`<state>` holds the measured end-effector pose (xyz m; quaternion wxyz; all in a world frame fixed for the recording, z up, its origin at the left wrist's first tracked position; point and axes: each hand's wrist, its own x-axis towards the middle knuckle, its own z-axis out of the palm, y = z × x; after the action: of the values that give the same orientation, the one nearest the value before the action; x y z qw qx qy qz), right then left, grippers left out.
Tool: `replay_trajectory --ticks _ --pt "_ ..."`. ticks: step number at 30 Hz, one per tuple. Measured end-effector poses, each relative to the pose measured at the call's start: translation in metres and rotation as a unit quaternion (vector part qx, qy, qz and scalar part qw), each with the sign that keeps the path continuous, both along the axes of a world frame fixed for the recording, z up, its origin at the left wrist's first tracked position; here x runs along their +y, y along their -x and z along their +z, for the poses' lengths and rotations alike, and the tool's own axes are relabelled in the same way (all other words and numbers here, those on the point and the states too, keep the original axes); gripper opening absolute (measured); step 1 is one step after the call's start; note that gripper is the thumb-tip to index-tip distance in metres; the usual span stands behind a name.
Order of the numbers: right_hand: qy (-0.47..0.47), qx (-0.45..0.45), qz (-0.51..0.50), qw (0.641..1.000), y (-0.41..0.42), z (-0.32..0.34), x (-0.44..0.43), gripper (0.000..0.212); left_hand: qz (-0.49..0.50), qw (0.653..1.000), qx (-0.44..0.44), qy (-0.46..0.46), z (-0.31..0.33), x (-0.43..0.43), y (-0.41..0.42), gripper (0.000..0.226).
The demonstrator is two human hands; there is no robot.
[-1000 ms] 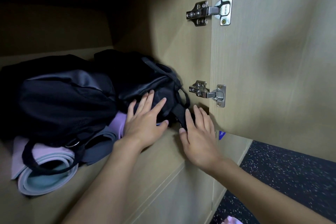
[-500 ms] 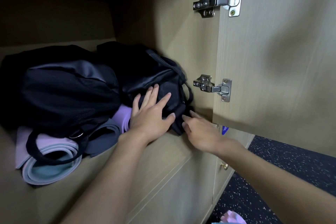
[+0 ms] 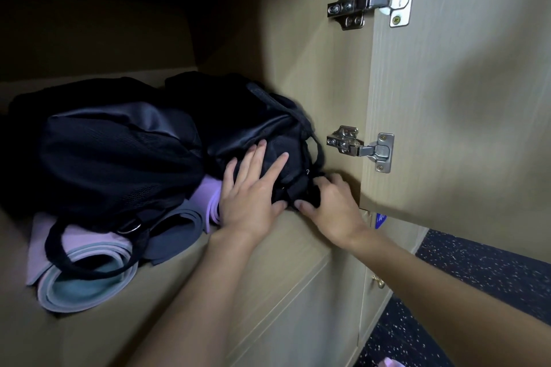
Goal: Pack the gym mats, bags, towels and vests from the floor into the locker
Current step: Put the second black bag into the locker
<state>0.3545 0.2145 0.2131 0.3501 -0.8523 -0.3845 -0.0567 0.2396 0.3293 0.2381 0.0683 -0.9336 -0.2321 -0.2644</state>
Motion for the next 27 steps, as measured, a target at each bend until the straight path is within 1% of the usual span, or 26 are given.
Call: replay_trajectory --ticks 2,3,5,8,10,11,13,15,18,20,22,25,26,27 --pt "-0.016 -0.024 -0.024 0.999 0.012 -0.006 -0.012 0.059 0.005 1.000 -0.004 -0.004 0.000 0.000 -0.001 0.088" --pt "-0.034 -0.030 -0.029 0.999 0.016 -0.009 -0.015 0.061 0.007 1.000 -0.005 -0.003 -0.001 -0.001 -0.001 0.088" --pt "-0.086 -0.045 -0.026 0.995 0.021 -0.013 -0.019 0.057 0.004 1.000 -0.005 -0.001 0.000 -0.001 -0.001 0.089" --pt "-0.130 -0.076 -0.013 0.989 0.020 -0.018 -0.019 0.035 -0.001 1.000 0.001 0.005 0.001 -0.001 -0.001 0.090" --pt "-0.149 -0.055 -0.007 0.987 0.017 -0.016 -0.018 0.012 -0.004 1.000 0.013 0.010 0.002 0.000 0.000 0.092" --pt "-0.141 -0.041 -0.009 0.989 0.015 -0.014 -0.016 0.005 -0.006 1.000 0.020 0.017 0.003 0.000 0.001 0.092" --pt "-0.097 -0.024 -0.020 0.995 0.008 -0.006 -0.012 0.010 -0.016 0.998 0.027 0.046 0.005 -0.002 0.001 0.089" --pt "-0.055 -0.017 -0.013 0.998 0.000 0.000 -0.008 0.009 -0.028 0.996 0.018 0.079 0.007 -0.008 -0.001 0.085" --pt "-0.030 -0.015 0.026 0.999 0.003 0.003 -0.012 0.020 -0.042 0.993 -0.016 0.111 0.007 -0.017 -0.001 0.079" --pt "-0.020 -0.007 0.038 0.999 0.008 0.002 -0.018 0.030 -0.041 0.993 -0.010 0.109 0.007 -0.019 0.000 0.079" --pt "-0.005 -0.002 0.040 0.999 0.011 -0.001 -0.025 0.049 -0.039 0.993 0.007 0.115 0.008 -0.023 0.002 0.079" --pt "0.005 0.026 0.047 0.999 0.019 -0.005 -0.037 0.088 -0.040 0.989 0.017 0.140 0.013 -0.031 0.007 0.078" --pt "-0.001 0.039 0.052 0.998 0.024 -0.005 -0.043 0.094 -0.040 0.988 0.022 0.144 0.015 -0.035 0.009 0.077" --pt "-0.015 0.052 0.054 0.997 0.029 -0.005 -0.048 0.094 -0.041 0.988 0.026 0.148 0.016 -0.039 0.012 0.075"
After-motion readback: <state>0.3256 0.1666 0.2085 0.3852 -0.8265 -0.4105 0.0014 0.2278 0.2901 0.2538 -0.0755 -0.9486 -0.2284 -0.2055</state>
